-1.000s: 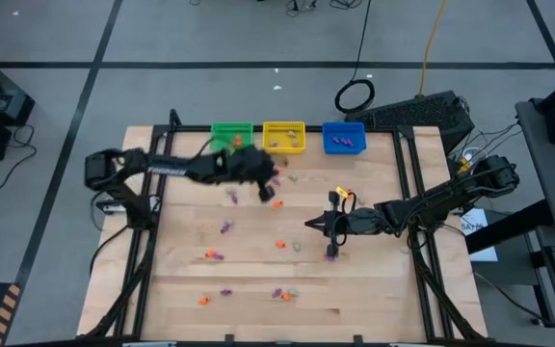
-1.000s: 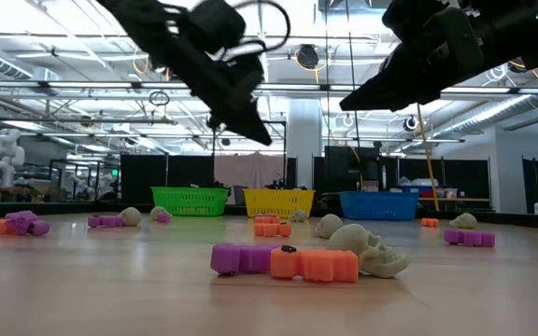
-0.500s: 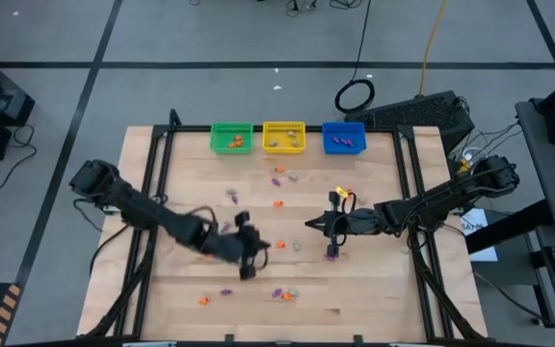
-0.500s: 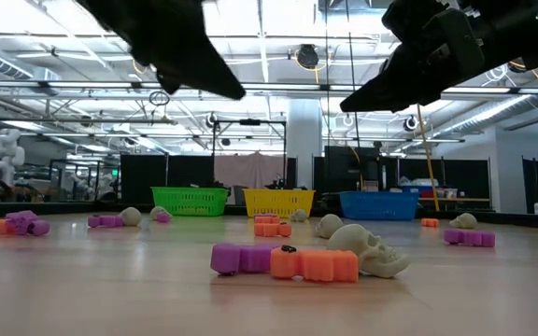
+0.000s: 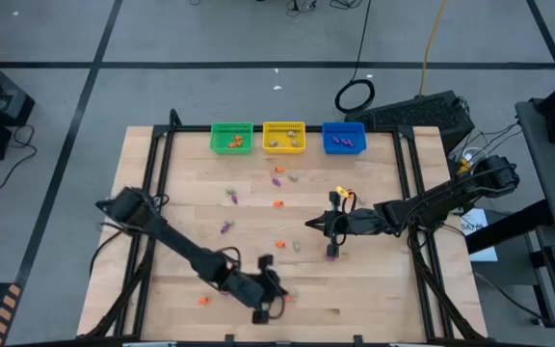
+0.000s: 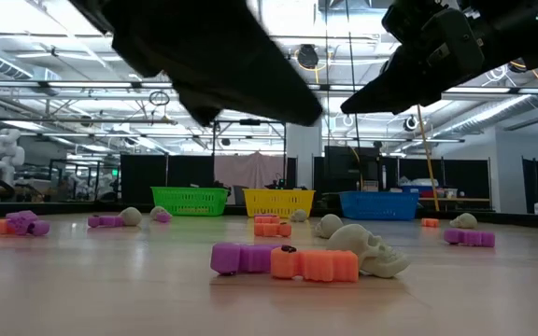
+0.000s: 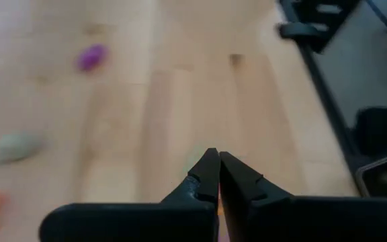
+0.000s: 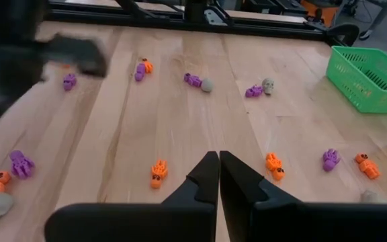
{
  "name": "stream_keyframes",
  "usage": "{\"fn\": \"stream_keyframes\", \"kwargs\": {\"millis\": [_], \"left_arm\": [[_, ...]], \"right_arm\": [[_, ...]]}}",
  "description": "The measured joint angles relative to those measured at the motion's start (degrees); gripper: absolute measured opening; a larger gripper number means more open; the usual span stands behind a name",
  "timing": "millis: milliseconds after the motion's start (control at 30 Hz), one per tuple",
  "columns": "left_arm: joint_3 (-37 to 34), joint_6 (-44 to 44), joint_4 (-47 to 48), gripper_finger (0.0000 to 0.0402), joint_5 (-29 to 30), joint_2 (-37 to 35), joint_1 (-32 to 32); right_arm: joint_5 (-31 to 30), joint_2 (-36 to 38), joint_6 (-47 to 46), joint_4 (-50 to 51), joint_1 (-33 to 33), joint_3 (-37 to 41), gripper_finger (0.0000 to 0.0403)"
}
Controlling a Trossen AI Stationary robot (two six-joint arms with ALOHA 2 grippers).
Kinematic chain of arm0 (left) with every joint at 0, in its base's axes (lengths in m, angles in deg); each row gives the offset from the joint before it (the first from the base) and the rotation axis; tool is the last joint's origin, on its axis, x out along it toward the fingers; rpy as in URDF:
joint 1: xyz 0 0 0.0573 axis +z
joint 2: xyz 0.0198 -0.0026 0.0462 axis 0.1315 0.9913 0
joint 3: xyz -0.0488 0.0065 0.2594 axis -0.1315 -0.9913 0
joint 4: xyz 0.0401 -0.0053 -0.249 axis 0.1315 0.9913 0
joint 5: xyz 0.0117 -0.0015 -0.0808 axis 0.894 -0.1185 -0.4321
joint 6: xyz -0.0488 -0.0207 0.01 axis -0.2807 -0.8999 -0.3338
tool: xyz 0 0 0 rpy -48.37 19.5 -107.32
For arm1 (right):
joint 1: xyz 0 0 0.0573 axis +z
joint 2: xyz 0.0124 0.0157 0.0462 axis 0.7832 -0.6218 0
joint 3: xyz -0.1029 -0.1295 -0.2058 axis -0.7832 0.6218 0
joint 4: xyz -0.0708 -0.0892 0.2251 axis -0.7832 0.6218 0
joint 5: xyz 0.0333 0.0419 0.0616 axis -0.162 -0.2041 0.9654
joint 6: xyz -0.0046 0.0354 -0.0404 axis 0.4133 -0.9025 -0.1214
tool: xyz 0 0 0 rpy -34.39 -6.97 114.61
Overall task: Sort Halloween decoration
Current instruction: Put the orange skeleton toy into the green bin
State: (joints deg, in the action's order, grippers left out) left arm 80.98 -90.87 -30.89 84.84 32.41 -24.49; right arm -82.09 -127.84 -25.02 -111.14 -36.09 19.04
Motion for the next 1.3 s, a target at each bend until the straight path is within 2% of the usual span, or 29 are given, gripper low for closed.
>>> {"fn": "stream_keyframes", "kwargs": {"millis": [67, 200, 333, 433, 600, 1300], "left_arm": [[3.1, 0.2, 0.1, 0.0032, -1.6, 2.5, -0.3], [7.0, -0.1, 5.6, 0.0077, -1.2, 5.4, -0.7], [7.9, -0.1, 7.4, 0.0117, 0.0, 6.3, -1.0], [7.8, -0.1, 7.6, 0.0133, -1.8, 6.8, -1.1], [7.8, -0.2, 8.3, 0.0139, -2.6, 7.2, -1.1], [7.8, -0.1, 11.3, 0.0139, 1.5, 9.7, 0.6]], "right_arm": [[0.1, 0.0, -0.4, 0.1, 0.0, 0.0, 0.0000], [0.1, 0.0, -2.0, 1.2, 0.0, 0.0, 0.0000], [0.1, 0.0, -3.0, 2.5, 0.0, -0.1, 0.0000], [0.1, 0.0, -3.0, 2.5, 0.0, -0.1, 0.0000], [0.2, 0.0, -3.5, 2.2, 0.0, -0.1, 0.0000], [0.2, 0.0, -3.0, 2.4, 0.0, -0.1, 0.0000]]}}
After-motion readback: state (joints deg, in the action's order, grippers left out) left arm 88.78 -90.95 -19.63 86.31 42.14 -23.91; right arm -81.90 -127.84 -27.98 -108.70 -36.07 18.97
